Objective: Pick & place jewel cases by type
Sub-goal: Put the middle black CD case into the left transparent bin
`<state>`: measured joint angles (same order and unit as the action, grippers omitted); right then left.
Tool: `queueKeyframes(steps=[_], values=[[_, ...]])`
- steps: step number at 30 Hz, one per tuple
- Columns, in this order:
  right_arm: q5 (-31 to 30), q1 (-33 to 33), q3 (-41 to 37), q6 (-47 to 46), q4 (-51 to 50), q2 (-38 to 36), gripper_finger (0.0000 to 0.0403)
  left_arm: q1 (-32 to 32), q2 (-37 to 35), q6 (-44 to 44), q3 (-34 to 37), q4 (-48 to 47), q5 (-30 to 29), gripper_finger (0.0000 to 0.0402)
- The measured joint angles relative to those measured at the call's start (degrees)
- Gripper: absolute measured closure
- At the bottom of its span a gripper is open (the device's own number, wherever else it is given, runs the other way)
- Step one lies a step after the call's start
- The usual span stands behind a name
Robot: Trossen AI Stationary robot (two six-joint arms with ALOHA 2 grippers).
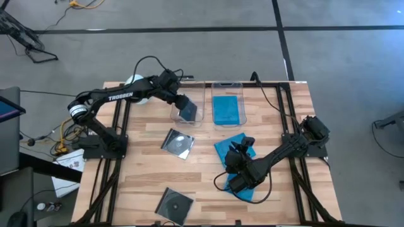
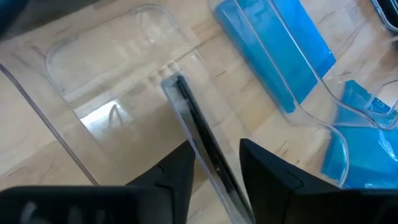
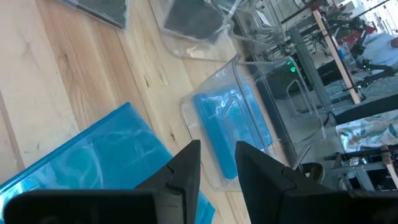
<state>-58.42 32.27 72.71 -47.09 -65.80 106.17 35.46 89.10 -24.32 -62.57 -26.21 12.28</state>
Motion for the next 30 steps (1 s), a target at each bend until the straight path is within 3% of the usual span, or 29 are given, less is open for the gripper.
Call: queueKeyframes(steps=[11,22,30], values=[[0.05,0.00,0.00,0.00,0.04,0.00,0.0308,0.00,0.00,0.15,0.02,-0.05,-0.94,0.0216],[0.09,0.00,0.00,0.00,0.04,0.00,0.0308,-0.02,0.00,1.10,0.07,-7.03,1.42,0.0211],[0.14,0.00,0.00,0.00,0.24,0.00,0.0308,-0.02,-0.02,1.91,0.07,-7.27,-1.37,0.0211]])
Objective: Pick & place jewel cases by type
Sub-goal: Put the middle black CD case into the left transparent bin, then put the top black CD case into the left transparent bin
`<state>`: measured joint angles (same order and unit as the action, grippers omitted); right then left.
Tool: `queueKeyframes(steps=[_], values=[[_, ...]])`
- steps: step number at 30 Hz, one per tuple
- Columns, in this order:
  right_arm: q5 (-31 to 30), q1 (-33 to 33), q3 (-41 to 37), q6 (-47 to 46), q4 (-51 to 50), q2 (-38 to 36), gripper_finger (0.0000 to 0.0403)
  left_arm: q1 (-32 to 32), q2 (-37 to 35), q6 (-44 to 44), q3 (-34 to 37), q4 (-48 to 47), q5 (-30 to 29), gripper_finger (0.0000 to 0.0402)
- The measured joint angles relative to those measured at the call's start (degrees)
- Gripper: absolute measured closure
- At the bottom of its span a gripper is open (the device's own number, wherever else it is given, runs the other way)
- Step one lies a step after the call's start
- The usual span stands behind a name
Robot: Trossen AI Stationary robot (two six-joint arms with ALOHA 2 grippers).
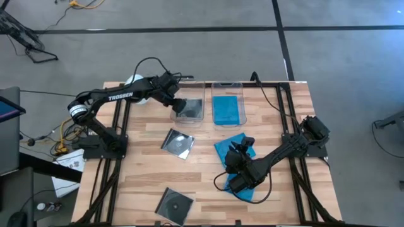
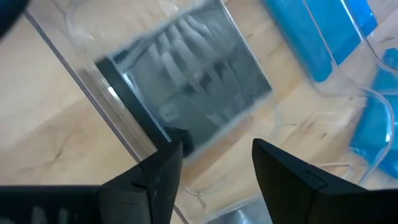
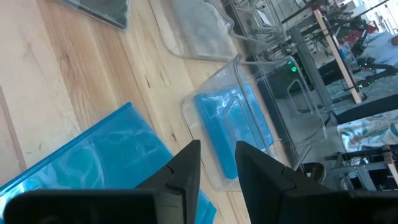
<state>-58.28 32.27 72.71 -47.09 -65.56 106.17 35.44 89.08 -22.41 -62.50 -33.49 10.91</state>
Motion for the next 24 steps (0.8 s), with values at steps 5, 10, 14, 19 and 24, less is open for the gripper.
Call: queueKeyframes(steps=[5,10,14,19,24], values=[[-0.02,0.00,0.00,0.00,0.16,0.00,0.0308,0.00,-0.89,2.58,0.02,-0.22,-1.13,0.0211],[-0.16,0.00,0.00,0.20,1.34,0.00,0.0308,-0.70,-5.80,5.39,0.02,-0.52,-1.20,0.0211],[-0.20,0.00,0.00,3.76,5.76,0.00,0.0308,-4.15,-13.05,8.31,0.02,-3.85,-2.46,0.0211],[0.09,-0.02,0.00,14.46,16.73,0.00,0.0308,-13.85,-22.16,7.94,0.03,-13.85,-10.71,0.0211],[4.94,-1.11,0.00,27.33,30.16,0.00,0.0308,-24.23,-28.94,0.60,5.06,-16.36,-18.99,0.0211]])
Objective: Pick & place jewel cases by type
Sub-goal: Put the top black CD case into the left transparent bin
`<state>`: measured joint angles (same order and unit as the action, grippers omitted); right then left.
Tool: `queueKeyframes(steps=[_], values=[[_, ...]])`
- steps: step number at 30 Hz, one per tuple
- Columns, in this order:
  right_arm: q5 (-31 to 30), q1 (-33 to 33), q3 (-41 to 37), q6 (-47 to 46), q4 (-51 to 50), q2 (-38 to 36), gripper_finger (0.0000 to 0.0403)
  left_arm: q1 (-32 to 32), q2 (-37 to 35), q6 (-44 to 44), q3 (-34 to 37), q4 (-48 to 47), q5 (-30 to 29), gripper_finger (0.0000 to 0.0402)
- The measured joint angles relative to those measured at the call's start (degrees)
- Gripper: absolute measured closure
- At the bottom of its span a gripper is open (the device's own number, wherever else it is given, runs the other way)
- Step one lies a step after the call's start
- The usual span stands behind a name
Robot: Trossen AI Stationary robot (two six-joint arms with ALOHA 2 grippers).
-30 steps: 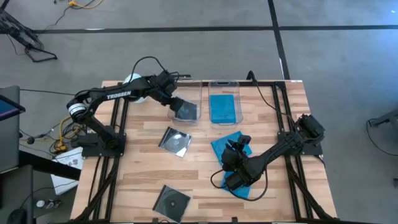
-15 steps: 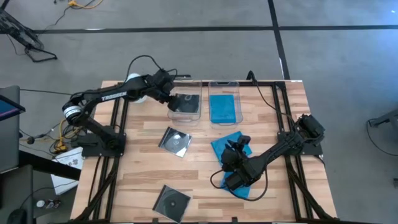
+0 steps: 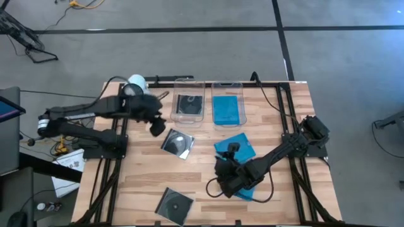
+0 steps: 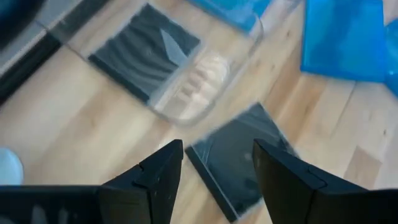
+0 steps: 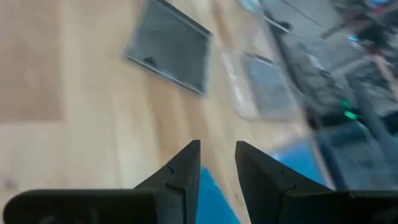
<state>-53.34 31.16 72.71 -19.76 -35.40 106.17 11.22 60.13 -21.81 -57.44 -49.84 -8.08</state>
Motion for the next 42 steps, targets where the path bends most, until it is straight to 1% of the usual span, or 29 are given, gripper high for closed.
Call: queueKeyframes(steps=[4,8,12,15,17,20,27,33,36,38,40,42], values=[[6.11,-1.29,-0.02,7.97,9.13,0.00,0.0308,-3.99,-3.60,-5.62,7.06,0.15,-2.19,0.0211],[12.32,-2.81,-2.54,14.98,20.56,0.00,0.0308,-4.42,-6.20,-9.05,14.93,2.61,-3.14,0.0211],[21.35,-5.39,-4.87,19.51,30.71,0.00,0.0308,-3.22,-8.21,-9.68,22.07,10.12,-1.72,0.0211],[24.89,-7.37,-6.69,19.87,35.99,0.00,0.0308,-1.53,-8.65,-9.68,26.48,17.37,-0.38,0.0211],[25.16,-8.29,-7.35,19.79,37.99,0.00,0.0308,-0.38,-8.39,-9.70,28.93,21.12,0.29,0.0211],[25.46,-8.79,-7.43,19.08,37.33,0.00,0.0308,0.39,-7.55,-10.03,32.00,25.19,0.16,0.0211],[26.26,-7.67,-7.48,18.26,36.38,0.00,0.0308,-0.23,-7.12,-13.88,36.69,31.31,0.89,0.0211],[26.57,-7.82,-7.61,17.13,37.83,1.27,0.0308,-0.21,-5.50,-17.29,37.15,32.30,1.61,0.0211],[27.28,-8.09,-7.15,16.73,41.59,3.58,0.0308,-0.28,-3.89,-18.07,37.15,33.31,1.84,0.0211],[27.66,-8.39,-7.74,16.75,40.10,4.23,0.0308,-0.28,-1.94,-18.37,37.15,34.73,1.99,0.0211],[27.91,-8.80,-6.95,16.24,43.22,6.20,0.0308,-0.27,-0.24,-18.50,37.15,34.95,2.77,0.0211],[26.68,-9.14,-7.39,16.15,42.00,6.69,0.0308,-0.28,2.20,-18.52,37.15,37.12,3.75,0.0211]])
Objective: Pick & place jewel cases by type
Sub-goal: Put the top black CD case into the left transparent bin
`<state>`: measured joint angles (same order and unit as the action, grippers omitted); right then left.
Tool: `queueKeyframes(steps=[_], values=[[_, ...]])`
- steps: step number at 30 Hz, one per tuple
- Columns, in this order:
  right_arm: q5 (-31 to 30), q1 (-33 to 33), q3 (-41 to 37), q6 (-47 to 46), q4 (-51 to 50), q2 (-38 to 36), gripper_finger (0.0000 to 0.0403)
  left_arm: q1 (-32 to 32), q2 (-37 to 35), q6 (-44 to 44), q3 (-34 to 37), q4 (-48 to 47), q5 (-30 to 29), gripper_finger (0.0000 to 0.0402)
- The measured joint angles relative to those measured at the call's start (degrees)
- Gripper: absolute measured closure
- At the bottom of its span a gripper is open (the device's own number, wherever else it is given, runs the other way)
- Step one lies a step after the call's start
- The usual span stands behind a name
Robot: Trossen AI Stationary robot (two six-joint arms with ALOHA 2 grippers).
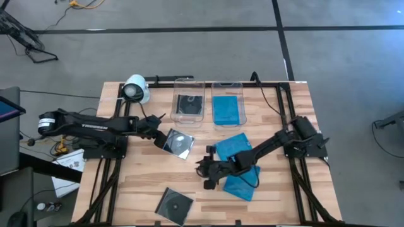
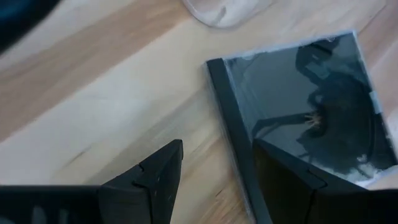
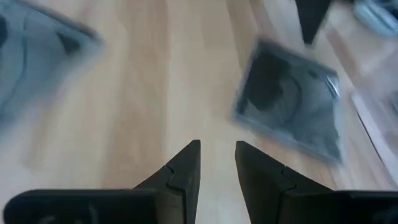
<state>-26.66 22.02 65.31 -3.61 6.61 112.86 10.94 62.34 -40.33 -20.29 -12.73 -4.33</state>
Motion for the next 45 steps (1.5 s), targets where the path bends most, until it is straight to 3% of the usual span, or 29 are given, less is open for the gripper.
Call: queueKeyframes(steps=[3,16,31,45], values=[[-0.24,-0.87,0.39,-0.21,3.66,1.74,0.0308,0.00,2.55,0.12,0.00,1.69,1.65,0.0211],[1.25,-5.95,0.18,-6.06,2.72,3.16,0.0308,0.07,7.97,3.18,-0.15,5.67,4.61,0.0211],[2.61,-6.79,0.18,-9.04,0.98,3.86,0.0308,-2.90,8.25,6.38,-0.02,9.57,10.33,0.0211],[2.91,-6.79,0.14,-9.96,0.16,4.73,0.0308,-8.76,8.25,2.72,-0.02,9.64,6.91,0.0211]])
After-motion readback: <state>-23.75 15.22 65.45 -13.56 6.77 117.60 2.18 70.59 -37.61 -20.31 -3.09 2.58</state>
